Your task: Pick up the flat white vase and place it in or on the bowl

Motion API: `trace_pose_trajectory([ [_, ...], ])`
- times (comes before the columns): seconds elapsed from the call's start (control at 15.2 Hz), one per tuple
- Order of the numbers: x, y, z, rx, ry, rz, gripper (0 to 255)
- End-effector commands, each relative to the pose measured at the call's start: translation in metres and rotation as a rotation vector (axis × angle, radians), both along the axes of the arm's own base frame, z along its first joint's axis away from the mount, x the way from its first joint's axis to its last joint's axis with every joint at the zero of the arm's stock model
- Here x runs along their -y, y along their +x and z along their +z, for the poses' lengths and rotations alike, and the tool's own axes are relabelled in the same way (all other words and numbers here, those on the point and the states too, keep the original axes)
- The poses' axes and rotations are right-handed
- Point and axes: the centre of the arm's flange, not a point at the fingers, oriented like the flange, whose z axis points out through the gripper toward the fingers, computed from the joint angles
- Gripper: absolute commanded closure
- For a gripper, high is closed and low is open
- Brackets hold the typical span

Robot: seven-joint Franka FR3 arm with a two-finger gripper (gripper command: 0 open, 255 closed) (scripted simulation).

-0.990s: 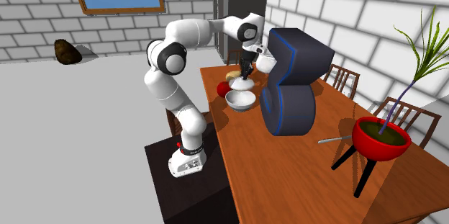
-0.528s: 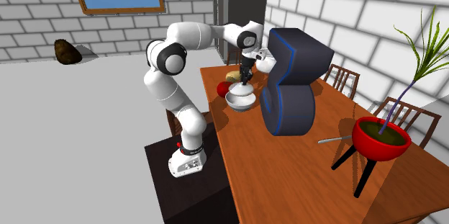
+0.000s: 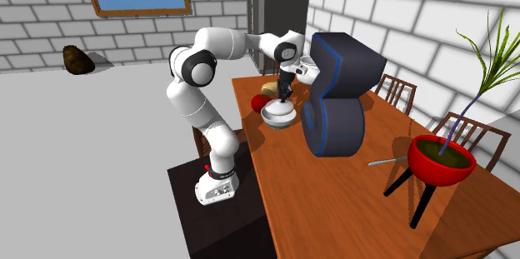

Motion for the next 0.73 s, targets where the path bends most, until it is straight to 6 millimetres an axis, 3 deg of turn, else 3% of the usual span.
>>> trace_pose_trajectory([
  [0.0, 0.001, 0.000, -0.002, -0.005, 0.000, -0.002, 255],
  [0.13, 0.001, 0.000, -0.002, -0.005, 0.000, -0.002, 255],
  [0.2, 0.001, 0.000, -0.002, -0.005, 0.000, -0.002, 0],
  [0.53, 0.001, 0.000, -0.002, -0.005, 0.000, -0.002, 0],
  [0.66, 0.003, 0.003, 0.024, -0.005, 0.000, -0.002, 0],
])
